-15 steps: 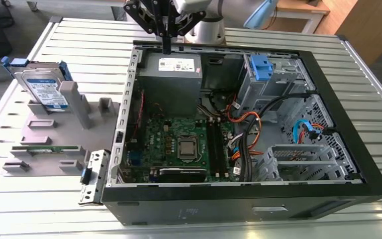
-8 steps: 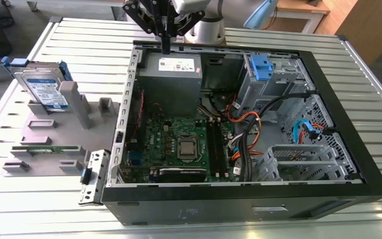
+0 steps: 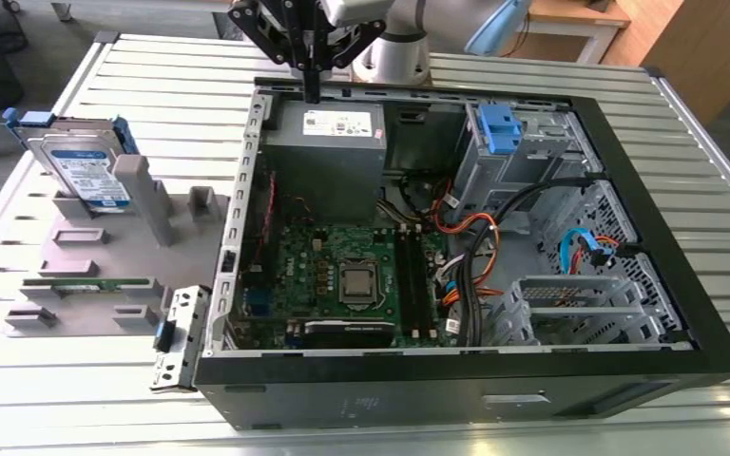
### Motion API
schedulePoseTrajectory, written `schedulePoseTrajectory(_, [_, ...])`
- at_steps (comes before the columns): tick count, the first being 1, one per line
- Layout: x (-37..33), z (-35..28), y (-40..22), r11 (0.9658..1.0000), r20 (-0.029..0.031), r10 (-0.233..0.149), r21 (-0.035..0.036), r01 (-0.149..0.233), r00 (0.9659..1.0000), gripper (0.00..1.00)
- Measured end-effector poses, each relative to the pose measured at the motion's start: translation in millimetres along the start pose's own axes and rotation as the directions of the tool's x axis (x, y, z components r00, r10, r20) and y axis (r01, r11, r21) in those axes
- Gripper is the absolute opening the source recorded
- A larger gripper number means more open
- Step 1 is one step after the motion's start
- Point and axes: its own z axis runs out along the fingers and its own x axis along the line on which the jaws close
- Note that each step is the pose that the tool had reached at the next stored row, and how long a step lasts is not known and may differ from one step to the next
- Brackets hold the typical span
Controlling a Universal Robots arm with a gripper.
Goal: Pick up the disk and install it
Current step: 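Reach for the disk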
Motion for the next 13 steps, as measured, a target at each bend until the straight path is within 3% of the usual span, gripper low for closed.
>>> schedulePoseTrajectory(13, [9.6,-0.3,-0.7,1.0000,-0.0001,0.000,0.0001,0.000,1.0000,0.11])
